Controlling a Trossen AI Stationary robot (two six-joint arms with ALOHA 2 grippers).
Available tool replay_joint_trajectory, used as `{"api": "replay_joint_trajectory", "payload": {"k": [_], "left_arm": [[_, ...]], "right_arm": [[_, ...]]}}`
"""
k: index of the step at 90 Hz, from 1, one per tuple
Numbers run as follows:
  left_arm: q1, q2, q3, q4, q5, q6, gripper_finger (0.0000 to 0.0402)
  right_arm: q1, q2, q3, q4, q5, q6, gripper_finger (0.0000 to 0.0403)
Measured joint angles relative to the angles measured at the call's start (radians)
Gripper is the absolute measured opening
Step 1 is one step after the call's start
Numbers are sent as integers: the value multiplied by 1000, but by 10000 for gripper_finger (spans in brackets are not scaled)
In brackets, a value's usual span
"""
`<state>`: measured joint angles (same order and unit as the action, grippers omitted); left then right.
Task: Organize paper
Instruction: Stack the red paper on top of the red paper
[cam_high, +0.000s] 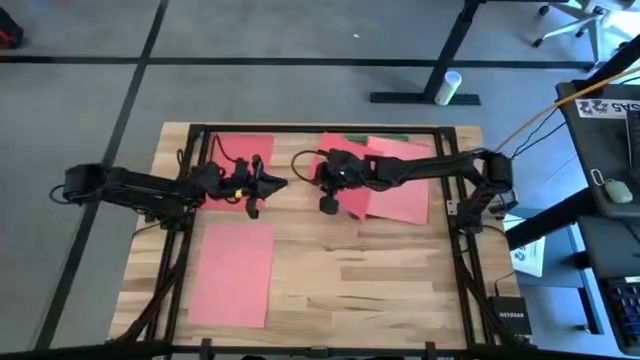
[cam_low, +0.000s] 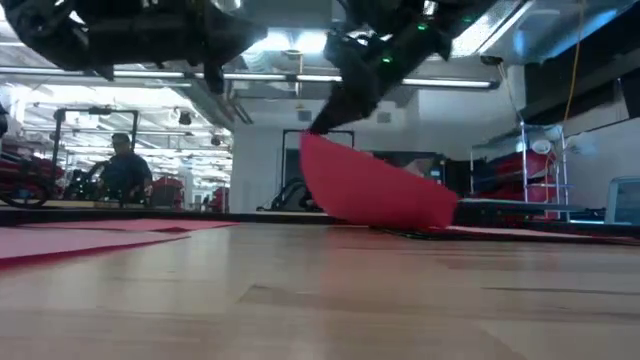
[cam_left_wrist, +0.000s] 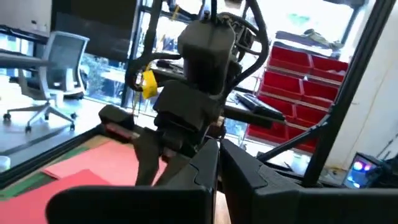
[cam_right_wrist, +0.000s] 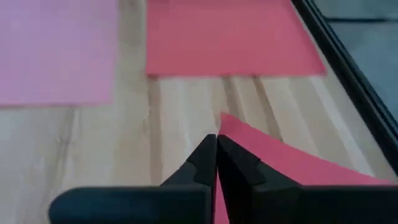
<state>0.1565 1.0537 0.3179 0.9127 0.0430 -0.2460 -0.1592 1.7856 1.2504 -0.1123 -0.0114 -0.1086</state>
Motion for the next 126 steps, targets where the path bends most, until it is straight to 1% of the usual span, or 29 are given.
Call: {"api": "replay_joint_trajectory", "payload": {"k": [15,26,41,62,82,98,111,126], "left_arm": [[-9,-88,-48,-5,-12,-1,0],[-32,-159,-80,-15,-28,14,0],[-61,-267,-129,-13,-62,45,0],[-65,-384,-166,-14,-66,65,0],[-65,-434,-167,-95,-65,63,0],[-65,-434,-167,-92,-65,61,0],[-65,-435,-167,-90,-64,60,0],[-65,-447,-167,-91,-63,63,0]], "right_arm": [[-10,124,166,-1,-98,-31,0],[-22,197,258,8,-173,-35,0],[-32,292,360,-15,-227,-43,0],[-32,431,526,-20,-282,-53,0],[-31,561,719,-24,-324,-54,0],[-31,642,843,-27,-364,-54,0],[-31,683,890,-27,-403,-55,0],[-31,707,913,-27,-411,-57,0]]}}
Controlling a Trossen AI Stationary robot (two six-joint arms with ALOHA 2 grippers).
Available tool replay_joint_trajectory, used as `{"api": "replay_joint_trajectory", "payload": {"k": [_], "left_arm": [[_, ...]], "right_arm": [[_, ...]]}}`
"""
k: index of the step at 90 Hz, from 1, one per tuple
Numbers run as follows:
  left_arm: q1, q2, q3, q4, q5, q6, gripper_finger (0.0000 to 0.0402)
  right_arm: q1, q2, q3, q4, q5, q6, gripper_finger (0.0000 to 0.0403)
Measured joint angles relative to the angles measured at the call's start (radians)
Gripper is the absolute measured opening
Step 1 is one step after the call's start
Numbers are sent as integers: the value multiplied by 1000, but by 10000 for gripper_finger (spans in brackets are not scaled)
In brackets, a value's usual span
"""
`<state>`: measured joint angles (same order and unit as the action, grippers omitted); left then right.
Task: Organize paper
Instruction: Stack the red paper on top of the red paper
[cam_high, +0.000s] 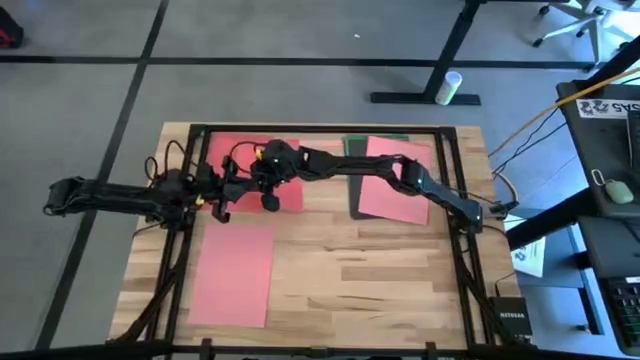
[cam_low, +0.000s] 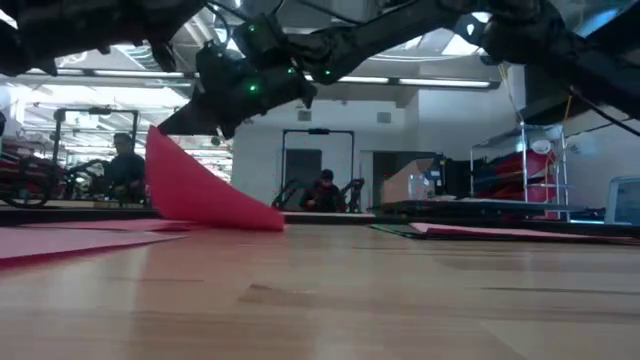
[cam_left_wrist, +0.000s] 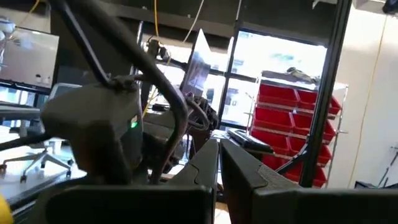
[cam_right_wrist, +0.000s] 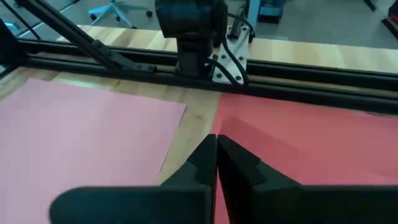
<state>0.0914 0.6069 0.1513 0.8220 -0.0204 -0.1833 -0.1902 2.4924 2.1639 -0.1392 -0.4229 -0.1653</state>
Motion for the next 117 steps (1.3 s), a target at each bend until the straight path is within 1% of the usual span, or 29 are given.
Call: {"api": "replay_joint_trajectory", "payload": {"k": [11,19,28,44,49,53,58,63,68,76,80,88,101,106,117], "left_arm": [[0,-20,0,0,0,5,0],[0,-37,0,0,1,8,0],[0,-53,0,-2,5,8,0],[0,-67,0,-5,20,8,0],[0,-67,0,-18,20,8,0],[0,-67,0,-41,20,8,0],[0,-67,0,-85,20,8,0],[0,-66,0,-138,19,-1,0],[0,-66,0,-183,14,-21,0],[0,-66,0,-236,0,-44,0],[0,-66,0,-242,-3,-46,0],[0,-75,0,-228,-2,-38,0],[0,-119,1,-192,-10,-10,0],[0,-139,1,-187,-11,-4,0],[0,-173,2,-192,-10,-2,0]], "right_arm": [[1,0,1,16,16,0,4],[1,0,1,32,16,-1,21],[1,0,1,34,16,-1,58],[13,0,1,28,19,-1,143],[14,-3,1,15,19,-3,160],[14,-6,1,-14,19,-4,165],[14,-19,1,-75,19,-13,160],[13,-38,1,-164,26,-52,139],[8,-67,1,-281,54,-114,107],[6,-106,2,-471,113,-219,35],[4,-125,2,-565,150,-262,15],[0,-146,2,-752,211,-307,13],[-8,-152,1,-993,230,-314,2],[-8,-152,-21,-1025,236,-311,2],[-11,-150,-93,-1020,284,-305,1]]}}
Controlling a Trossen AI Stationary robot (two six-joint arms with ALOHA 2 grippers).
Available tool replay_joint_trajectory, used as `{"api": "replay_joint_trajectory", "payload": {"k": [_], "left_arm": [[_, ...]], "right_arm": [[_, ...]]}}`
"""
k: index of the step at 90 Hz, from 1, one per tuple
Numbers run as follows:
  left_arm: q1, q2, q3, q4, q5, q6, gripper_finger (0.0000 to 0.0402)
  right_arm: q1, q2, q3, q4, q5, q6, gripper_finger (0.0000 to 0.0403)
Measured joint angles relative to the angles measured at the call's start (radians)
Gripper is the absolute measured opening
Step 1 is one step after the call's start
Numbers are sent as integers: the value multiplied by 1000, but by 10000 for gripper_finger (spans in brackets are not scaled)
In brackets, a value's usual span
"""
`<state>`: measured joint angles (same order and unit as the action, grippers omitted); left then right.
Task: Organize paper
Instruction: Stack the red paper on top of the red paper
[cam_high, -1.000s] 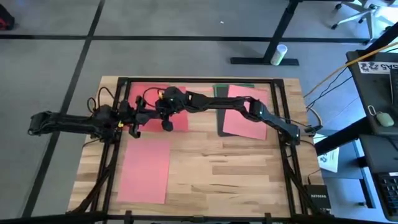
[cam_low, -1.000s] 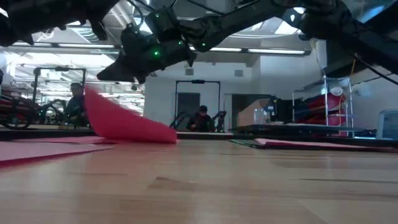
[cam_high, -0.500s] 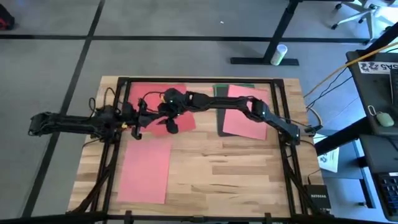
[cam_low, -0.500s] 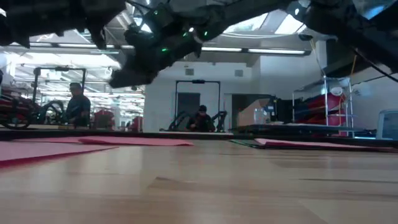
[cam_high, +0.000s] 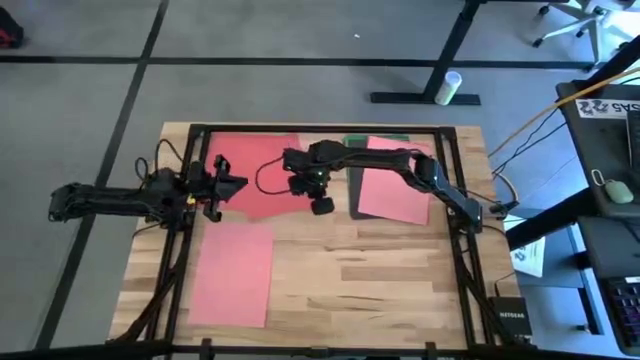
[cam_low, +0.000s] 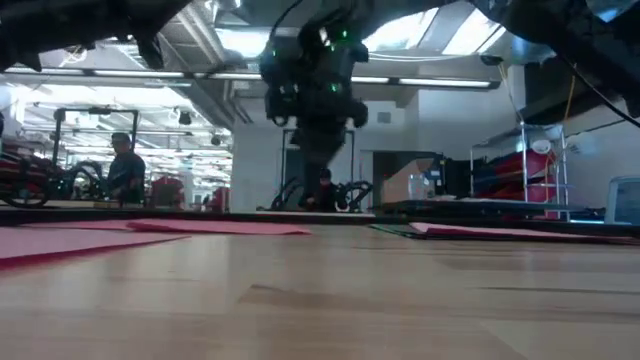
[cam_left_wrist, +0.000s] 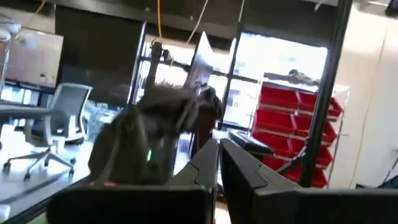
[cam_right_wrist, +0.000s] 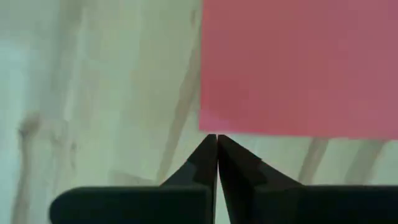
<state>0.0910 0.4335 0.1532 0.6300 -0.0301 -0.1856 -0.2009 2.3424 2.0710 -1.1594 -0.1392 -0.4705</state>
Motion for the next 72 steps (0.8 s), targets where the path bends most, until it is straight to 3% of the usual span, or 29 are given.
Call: {"api": "replay_joint_trajectory", "payload": {"k": [32,72], "left_arm": [[0,-22,0,-24,0,3,0],[1,-21,0,-28,0,14,0]], "right_arm": [[-33,-4,-207,257,121,54,0],[-30,3,-235,505,42,106,0]]}}
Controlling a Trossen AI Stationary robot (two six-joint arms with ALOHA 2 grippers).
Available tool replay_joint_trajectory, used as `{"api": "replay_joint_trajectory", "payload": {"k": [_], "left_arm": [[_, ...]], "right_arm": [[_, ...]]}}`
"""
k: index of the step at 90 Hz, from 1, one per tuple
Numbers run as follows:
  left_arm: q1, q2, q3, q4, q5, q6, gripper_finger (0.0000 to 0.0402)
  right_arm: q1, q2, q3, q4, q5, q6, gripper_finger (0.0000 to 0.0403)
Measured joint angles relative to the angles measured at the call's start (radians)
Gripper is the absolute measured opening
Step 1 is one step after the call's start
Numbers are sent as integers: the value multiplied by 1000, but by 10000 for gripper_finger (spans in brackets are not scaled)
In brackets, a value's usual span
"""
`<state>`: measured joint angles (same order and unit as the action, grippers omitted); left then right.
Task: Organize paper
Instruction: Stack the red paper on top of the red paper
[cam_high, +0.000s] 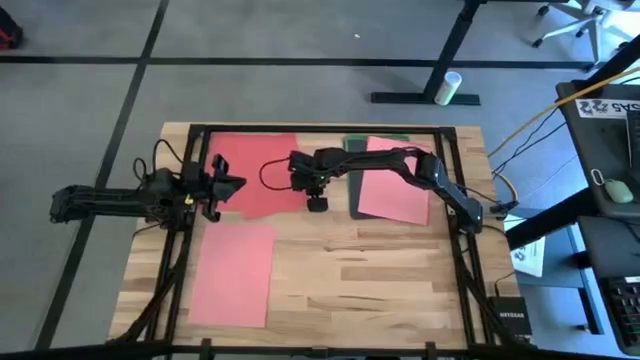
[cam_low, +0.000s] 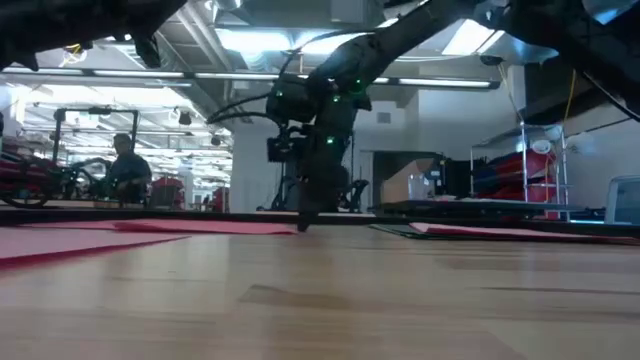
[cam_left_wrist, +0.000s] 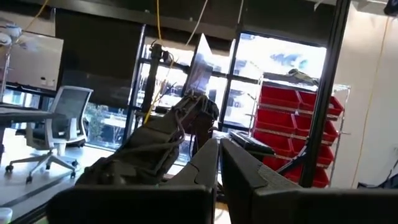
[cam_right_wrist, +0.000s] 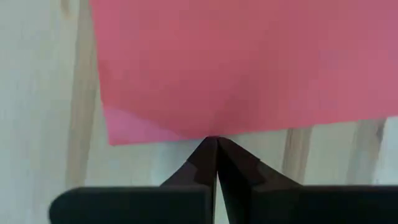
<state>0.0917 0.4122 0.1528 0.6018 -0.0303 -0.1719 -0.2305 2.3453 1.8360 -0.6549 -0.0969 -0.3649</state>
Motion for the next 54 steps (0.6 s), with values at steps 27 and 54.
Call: {"api": "replay_joint_trajectory", "payload": {"k": [27,54], "left_arm": [[0,0,0,-6,0,-2,0],[0,1,0,-17,0,-2,0]], "right_arm": [[2,2,3,92,-100,52,0],[-22,-15,3,51,128,70,0]]}}
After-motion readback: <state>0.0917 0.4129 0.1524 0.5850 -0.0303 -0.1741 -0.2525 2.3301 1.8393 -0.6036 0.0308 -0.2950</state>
